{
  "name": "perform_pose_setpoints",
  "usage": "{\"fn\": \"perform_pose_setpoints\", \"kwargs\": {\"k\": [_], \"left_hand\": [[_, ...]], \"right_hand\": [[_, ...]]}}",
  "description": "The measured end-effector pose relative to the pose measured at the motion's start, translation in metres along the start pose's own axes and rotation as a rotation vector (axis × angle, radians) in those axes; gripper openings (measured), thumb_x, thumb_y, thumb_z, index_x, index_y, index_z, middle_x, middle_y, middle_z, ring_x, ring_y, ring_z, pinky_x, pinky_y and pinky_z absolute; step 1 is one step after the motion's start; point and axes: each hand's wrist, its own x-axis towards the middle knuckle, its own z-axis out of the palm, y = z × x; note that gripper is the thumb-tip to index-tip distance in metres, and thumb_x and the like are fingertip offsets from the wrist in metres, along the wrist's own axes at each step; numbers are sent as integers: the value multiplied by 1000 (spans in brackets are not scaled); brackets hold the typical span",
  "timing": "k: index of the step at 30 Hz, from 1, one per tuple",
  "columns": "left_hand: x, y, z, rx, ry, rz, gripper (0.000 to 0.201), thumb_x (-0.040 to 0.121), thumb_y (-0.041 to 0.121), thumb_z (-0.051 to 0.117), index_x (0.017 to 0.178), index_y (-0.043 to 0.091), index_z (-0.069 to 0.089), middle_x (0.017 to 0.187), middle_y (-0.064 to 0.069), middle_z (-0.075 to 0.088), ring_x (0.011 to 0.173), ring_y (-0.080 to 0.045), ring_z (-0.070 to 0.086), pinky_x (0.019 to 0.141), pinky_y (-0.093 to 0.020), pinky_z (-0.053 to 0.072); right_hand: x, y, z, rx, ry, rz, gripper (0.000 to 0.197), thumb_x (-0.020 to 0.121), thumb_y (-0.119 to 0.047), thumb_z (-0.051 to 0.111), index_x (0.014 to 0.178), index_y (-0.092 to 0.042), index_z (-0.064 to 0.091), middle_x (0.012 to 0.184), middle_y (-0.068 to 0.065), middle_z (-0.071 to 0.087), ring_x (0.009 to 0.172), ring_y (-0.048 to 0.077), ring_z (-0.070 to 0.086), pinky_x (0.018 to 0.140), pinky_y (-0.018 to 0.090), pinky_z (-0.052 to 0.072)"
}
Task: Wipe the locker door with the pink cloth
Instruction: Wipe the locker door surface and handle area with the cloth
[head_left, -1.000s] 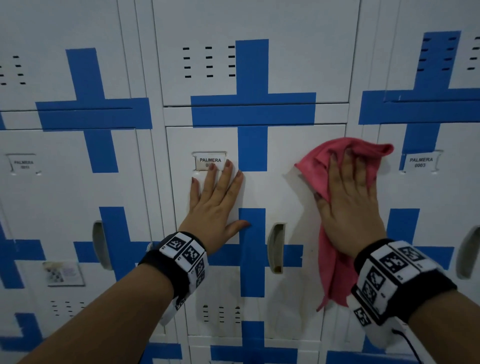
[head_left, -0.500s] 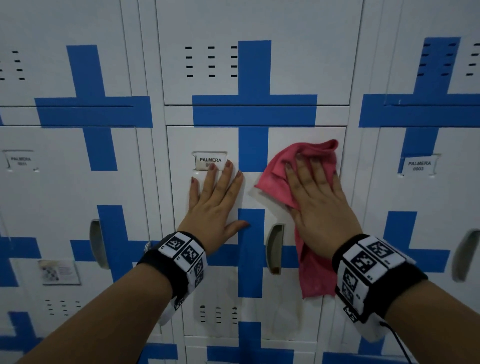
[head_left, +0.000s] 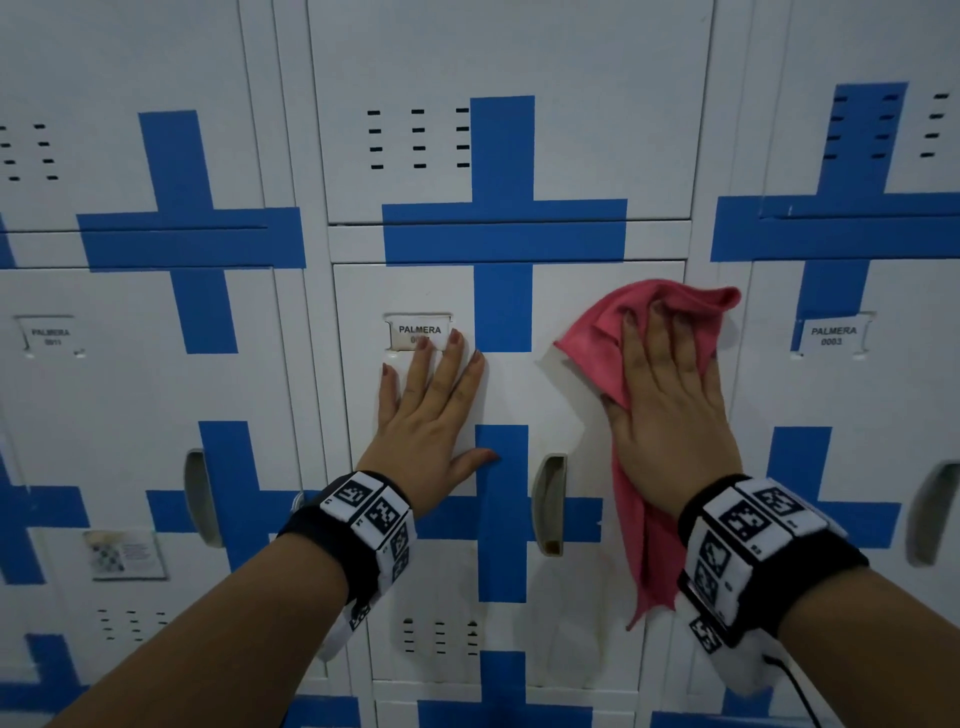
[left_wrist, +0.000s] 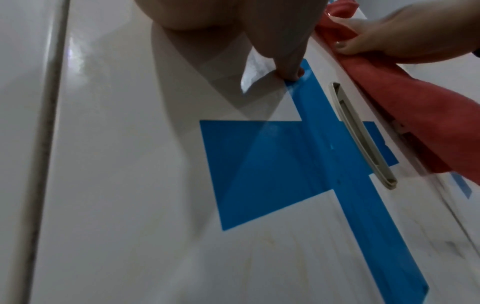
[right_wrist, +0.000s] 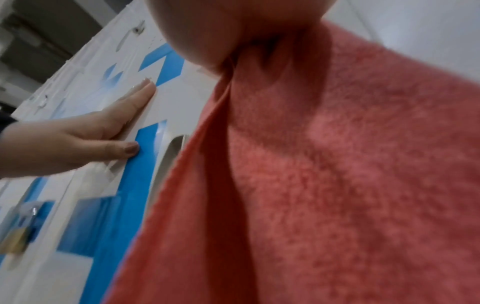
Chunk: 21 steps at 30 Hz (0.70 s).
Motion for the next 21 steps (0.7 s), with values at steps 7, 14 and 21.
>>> {"fn": "perform_pose_setpoints", "kwargs": {"k": [7, 14, 21], "left_hand": [[0, -1, 3, 1, 24, 7, 89, 82, 68, 27, 148, 24, -16, 153, 3, -29, 141, -22, -26, 105, -50, -15], [0, 0, 3, -6, 40, 6, 90, 82, 68, 29, 148, 24, -13, 153, 3, -28, 142, -24, -21, 107, -51, -12], [-1, -1, 4, -3, 44, 3, 91, 83, 68, 30, 147, 25, -17, 154, 3, -26, 142, -24, -22, 108, -51, -13]], "right_hand": [[31, -24, -2, -12, 81, 11, 67, 98, -36, 32, 148, -21, -11, 154, 3, -15, 141, 23, -18, 113, 47, -11], [22, -28, 6, -91, 30, -185, 67, 94, -36, 34, 150, -21, -1, 157, 1, -6, 144, 25, -8, 113, 44, -10], [-20, -14, 23, -149, -79, -301, 69, 92, -36, 40, 150, -18, 8, 157, 5, 4, 144, 24, -4, 114, 49, 2]]}}
